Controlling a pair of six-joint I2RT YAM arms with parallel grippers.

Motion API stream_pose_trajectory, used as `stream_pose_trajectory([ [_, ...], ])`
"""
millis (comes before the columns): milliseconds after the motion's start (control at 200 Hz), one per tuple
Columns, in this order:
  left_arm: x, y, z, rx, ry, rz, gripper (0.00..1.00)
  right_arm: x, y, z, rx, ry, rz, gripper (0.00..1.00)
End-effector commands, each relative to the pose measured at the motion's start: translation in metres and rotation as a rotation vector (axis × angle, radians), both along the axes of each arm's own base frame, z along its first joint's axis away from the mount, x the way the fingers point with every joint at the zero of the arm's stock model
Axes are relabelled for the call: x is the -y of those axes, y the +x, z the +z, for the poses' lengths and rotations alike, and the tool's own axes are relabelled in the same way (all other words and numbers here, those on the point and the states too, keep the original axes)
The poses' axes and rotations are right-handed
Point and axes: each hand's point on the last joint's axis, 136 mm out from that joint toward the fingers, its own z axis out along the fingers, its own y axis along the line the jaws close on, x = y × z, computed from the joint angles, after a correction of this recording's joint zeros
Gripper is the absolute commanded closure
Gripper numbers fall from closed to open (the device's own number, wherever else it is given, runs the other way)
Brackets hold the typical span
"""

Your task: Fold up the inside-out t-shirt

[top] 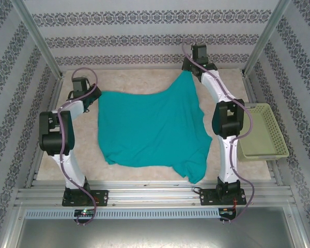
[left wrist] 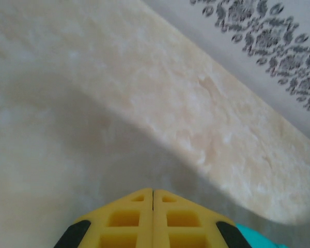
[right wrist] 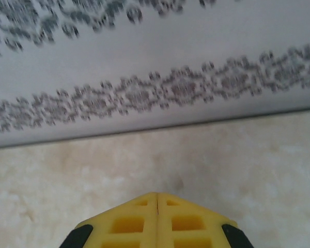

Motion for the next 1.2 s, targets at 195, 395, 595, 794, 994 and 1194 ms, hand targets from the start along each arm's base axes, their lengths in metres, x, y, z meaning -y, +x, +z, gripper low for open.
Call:
stream_pose_trajectory([
  [195, -0.021, 0.022, 0.01, -0.029, 0.07, 0.047, 0.63, 0.004, 0.031, 0.028, 0.053, 0.026, -0.019, 0.4],
  [395, -0.027, -0.019, 0.027, -0.257, 0.097, 0.108, 0.24, 0.017, -0.007, 0.055, -0.011, 0.04, -0.063, 0.15],
  [595, 0.008, -0.102, 0.021, -0.356, 0.08, 0.152, 0.2, 0.006, -0.096, 0.046, -0.119, 0.161, -0.017, 0.15],
  [794, 0.058, -0.199, 0.017, -0.401, 0.174, 0.109, 0.22, -0.003, -0.219, -0.001, -0.239, 0.216, -0.013, 0.15],
  [994, 0.08, -0.285, 0.003, -0.451, 0.217, 0.042, 0.26, -0.015, -0.335, -0.06, -0.38, 0.139, 0.032, 0.15],
  [1194, 0.1, -0.317, -0.01, -0.433, 0.162, -0.032, 0.32, 0.004, -0.404, -0.103, -0.464, 0.102, -0.035, 0.16],
])
